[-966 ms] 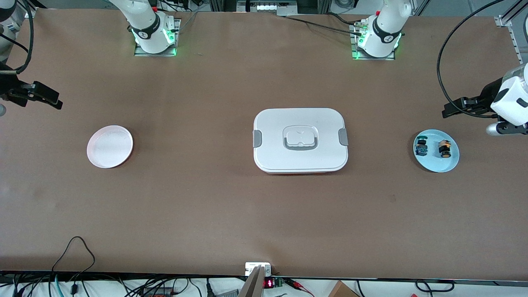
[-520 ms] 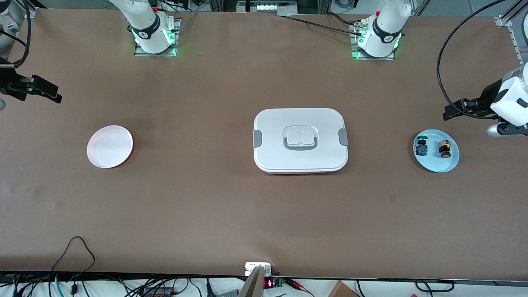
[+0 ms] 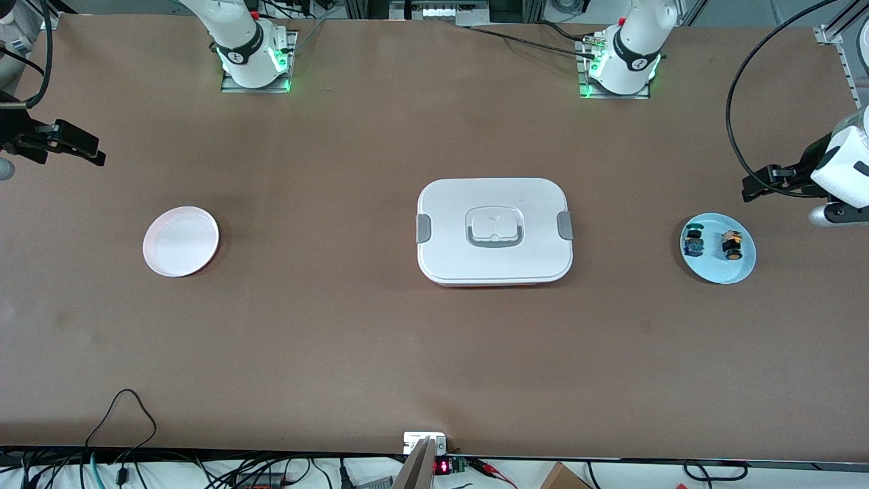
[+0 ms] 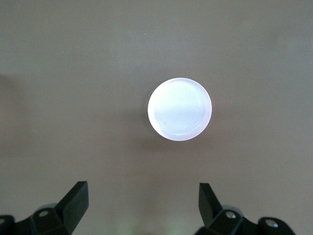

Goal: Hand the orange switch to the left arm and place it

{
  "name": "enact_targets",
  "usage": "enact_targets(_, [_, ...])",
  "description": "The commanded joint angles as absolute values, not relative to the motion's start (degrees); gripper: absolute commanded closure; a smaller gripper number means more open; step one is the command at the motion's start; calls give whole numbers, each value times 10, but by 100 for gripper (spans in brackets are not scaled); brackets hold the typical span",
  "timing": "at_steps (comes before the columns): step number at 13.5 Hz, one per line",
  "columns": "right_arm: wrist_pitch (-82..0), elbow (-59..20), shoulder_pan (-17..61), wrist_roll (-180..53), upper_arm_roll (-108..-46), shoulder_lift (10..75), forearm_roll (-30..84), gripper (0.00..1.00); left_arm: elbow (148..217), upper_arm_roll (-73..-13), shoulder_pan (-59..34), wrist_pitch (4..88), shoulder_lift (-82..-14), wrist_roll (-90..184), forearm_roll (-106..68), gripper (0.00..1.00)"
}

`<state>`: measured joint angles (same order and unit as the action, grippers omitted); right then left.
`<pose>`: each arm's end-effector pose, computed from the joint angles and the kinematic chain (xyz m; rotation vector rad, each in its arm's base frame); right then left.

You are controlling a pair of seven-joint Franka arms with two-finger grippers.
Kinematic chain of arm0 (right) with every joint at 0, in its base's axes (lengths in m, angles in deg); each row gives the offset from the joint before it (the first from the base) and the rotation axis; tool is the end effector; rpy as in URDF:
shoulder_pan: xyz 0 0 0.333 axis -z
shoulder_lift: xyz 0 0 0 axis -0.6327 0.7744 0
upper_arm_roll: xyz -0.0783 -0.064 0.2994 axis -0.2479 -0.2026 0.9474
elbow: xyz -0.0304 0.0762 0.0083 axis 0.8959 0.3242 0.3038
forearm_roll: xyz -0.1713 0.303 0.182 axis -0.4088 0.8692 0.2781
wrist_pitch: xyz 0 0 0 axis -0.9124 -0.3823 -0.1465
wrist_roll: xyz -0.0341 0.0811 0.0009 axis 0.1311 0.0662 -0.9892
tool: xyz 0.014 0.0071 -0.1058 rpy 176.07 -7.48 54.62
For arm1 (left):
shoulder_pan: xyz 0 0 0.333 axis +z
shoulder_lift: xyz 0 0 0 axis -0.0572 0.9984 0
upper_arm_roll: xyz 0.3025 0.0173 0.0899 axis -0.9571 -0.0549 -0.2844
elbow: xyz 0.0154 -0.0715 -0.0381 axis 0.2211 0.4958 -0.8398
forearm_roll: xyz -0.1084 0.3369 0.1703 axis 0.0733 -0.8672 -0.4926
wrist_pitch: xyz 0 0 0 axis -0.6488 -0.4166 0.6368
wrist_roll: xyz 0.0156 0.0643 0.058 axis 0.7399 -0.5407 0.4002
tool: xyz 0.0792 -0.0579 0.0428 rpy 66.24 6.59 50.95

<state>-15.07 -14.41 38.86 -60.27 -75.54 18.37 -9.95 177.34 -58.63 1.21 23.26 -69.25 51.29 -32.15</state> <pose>0.5483 -0.0348 0.5975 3.1381 -0.0464 -0.1069 0.5769 0.0282 0.5555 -3.0659 -0.0902 0.1092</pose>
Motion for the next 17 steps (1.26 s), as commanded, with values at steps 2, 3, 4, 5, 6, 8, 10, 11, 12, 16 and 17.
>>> enact_targets(2, [-142, -133, 393, -605, -754, 185, -100, 0, 1762, -585, 16, 236, -686, 531, -324, 0])
enact_targets(3, [-141, -133, 392, -605, -753, 185, -100, 0, 1762, -585, 16, 236, -685, 531, -324, 0])
enact_targets(4, [-141, -133, 391, -605, -753, 185, -100, 0, 1762, -585, 17, 236, -684, 532, -322, 0])
enact_targets(5, [-140, -133, 391, -605, -753, 185, -100, 0, 1762, -585, 17, 236, -683, 535, -316, 0])
enact_targets(6, [-139, -133, 391, -605, -753, 185, -99, 0, 1761, -585, 19, 236, -684, 540, -316, 0])
enact_targets(8, [-139, -133, 391, -606, -753, 185, -99, 0, 1760, -585, 21, 236, -683, 542, -316, 0])
enact_targets(10, [-139, -133, 391, -607, -753, 185, -98, 0, 1756, -585, 21, 236, -682, 542, -315, 0])
enact_targets(11, [-139, -133, 391, -607, -753, 185, -98, 0, 1754, -585, 21, 237, -679, 542, -315, 0])
enact_targets(12, [-139, -133, 391, -606, -753, 185, -98, 0, 1753, -585, 21, 236, -677, 542, -315, 0])
enact_targets(16, [-139, -133, 391, -605, -753, 185, -93, 0, 1750, -585, 21, 236, -675, 542, -314, 0])
enact_targets(17, [-139, -133, 391, -605, -753, 185, -93, 0, 1748, -585, 21, 236, -675, 542, -315, 0])
